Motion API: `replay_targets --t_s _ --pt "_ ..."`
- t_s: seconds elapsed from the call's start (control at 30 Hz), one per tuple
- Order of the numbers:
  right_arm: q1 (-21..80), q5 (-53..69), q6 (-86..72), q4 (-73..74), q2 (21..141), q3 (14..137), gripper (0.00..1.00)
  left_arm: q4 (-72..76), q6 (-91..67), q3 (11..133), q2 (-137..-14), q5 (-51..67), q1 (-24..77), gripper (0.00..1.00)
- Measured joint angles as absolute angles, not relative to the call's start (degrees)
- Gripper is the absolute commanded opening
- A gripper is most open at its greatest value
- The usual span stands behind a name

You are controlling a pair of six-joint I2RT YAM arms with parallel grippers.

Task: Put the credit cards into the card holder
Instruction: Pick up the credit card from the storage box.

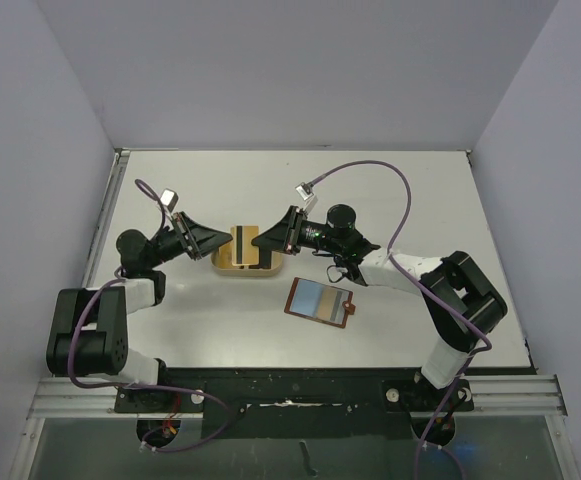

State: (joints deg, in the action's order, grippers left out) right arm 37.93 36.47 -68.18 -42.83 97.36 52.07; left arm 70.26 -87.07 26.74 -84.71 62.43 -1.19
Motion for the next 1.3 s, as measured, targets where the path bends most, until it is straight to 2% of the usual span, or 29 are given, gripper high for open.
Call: replay_targets --t_s 0.17,0.4,0.63,0.8,0.93,1.1,1.3 --pt "37.8 36.7 -68.2 -42.8 97.4 52.1 0.11 69.6 -85.9 26.7 -84.6 62.6 -1.2 0.00" --pt "37.2 36.7 -68.0 -41.9 97.5 51.7 0.17 57.5 -76.8 27.7 -82.4 62.2 -1.2 0.00" --pt "36.4 36.7 -68.0 -41.9 100.2 51.4 0.08 45.8 -67.9 30.2 -82.1 60.9 -1.2 0.00" --pt "35.5 37.1 -68.2 -41.9 101.3 50.3 0.08 39.7 -63.3 30.7 -82.2 59.8 -1.2 0.00" --pt "34.4 37.1 -68.2 -42.0 101.3 49.8 0.00 30.8 -56.9 33.5 -82.3 58.0 -1.5 0.00" --pt "33.4 37.1 -68.1 -41.7 101.3 48.5 0.00 14.4 -44.7 42.0 -84.9 51.4 -1.7 0.00" --pt "33.0 37.1 -66.8 -39.2 101.3 48.2 0.00 2.9 -35.1 48.8 -92.3 45.0 -1.7 0.00"
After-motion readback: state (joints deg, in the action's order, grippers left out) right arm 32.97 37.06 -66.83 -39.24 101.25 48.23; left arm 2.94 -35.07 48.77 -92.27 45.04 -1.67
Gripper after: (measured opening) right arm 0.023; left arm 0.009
